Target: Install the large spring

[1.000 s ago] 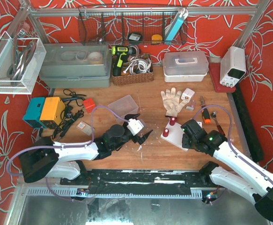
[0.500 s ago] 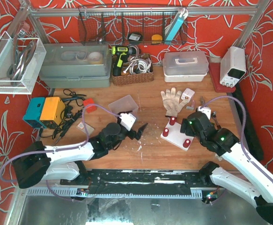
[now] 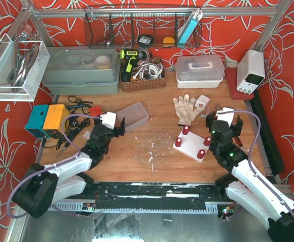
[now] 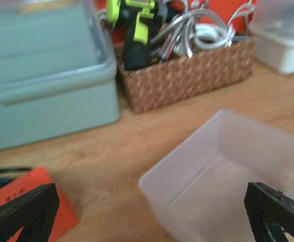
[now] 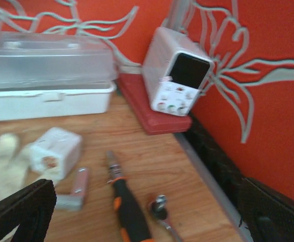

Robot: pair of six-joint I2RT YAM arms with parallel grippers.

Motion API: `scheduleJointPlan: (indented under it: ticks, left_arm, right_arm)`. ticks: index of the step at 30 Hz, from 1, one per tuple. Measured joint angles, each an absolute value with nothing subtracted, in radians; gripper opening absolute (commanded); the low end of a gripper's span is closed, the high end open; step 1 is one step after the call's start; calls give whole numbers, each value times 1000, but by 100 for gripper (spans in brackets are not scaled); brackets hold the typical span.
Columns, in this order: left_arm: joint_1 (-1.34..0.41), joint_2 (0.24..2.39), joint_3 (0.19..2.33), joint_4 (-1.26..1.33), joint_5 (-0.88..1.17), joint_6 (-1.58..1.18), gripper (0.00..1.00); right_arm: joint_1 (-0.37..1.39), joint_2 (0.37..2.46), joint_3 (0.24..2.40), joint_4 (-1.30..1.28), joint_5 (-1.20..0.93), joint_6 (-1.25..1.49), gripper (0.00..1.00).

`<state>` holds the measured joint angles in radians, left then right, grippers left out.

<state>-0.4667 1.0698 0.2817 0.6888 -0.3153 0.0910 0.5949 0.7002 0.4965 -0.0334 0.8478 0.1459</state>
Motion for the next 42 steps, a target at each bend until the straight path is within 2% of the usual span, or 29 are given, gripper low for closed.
scheduleJointPlan:
  ticks: [4,9,19,28,42]
  left_arm:
    - [-417,1087,221,711,-326,123,99]
    - [-289,1174,191,807,-296,131,99]
    - [-195,1303,104,1055,-126,138,99]
    - [-98,1406,88,1199,-21,92,99]
    - [-73,1408,97,1213,32,62,99]
  right_arm:
    - [388,740,426,133,769,63,99]
    - [276,854,376,267,664,3,99]
    - [180,1214,300,579,443,-37,99]
    - [154,1397,261,854,307,-35,99]
    - [150,1417,261,884,332,-8,99]
